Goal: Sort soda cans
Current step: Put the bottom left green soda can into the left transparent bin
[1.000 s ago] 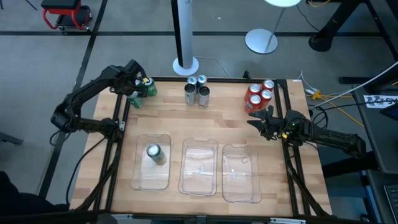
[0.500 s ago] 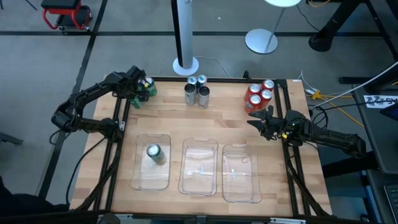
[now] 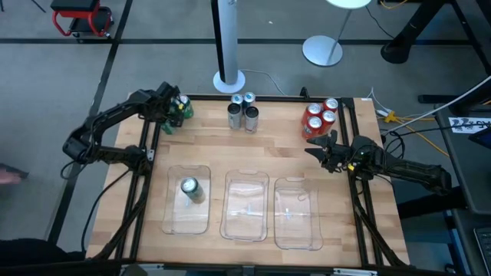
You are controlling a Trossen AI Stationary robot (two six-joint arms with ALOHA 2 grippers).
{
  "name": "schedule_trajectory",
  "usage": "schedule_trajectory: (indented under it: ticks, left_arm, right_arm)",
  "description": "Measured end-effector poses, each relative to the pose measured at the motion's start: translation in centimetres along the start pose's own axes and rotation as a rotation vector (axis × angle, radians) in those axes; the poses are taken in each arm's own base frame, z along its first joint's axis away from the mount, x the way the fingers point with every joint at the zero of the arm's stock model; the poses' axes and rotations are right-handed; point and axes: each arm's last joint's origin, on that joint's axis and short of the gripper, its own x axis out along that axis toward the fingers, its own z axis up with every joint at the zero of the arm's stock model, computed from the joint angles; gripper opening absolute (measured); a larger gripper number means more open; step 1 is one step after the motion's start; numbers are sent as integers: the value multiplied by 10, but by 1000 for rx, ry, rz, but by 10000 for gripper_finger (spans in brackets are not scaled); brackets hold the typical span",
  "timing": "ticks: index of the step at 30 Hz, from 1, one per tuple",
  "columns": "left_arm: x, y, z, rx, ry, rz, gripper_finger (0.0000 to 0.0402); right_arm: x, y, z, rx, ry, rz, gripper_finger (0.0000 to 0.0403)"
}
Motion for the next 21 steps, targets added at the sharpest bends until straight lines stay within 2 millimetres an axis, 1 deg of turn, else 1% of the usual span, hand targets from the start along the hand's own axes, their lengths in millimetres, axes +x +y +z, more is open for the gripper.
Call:
schedule_trajectory:
  ticks: [2,4,7,10,15,21]
  left_arm:
    - [-5,0,-2,6,2,-21,299]
    - [-14,0,0,13,-26,-33,299]
    - [-31,-2,0,28,-61,-51,299]
    - [-52,-6,0,45,-111,-82,299]
    - [-85,-17,-2,107,-170,-137,299]
    - [-124,-34,-9,179,-230,-229,298]
  right_arm:
    - [0,0,0,0,0,0,278]
    - [0,0,0,0,0,0,278]
    - [0,0,0,0,0,0,278]
    - [0,0,0,0,0,-1,278]
    - [0,0,0,0,0,-2,278]
    - [0,0,0,0,0,-4,278]
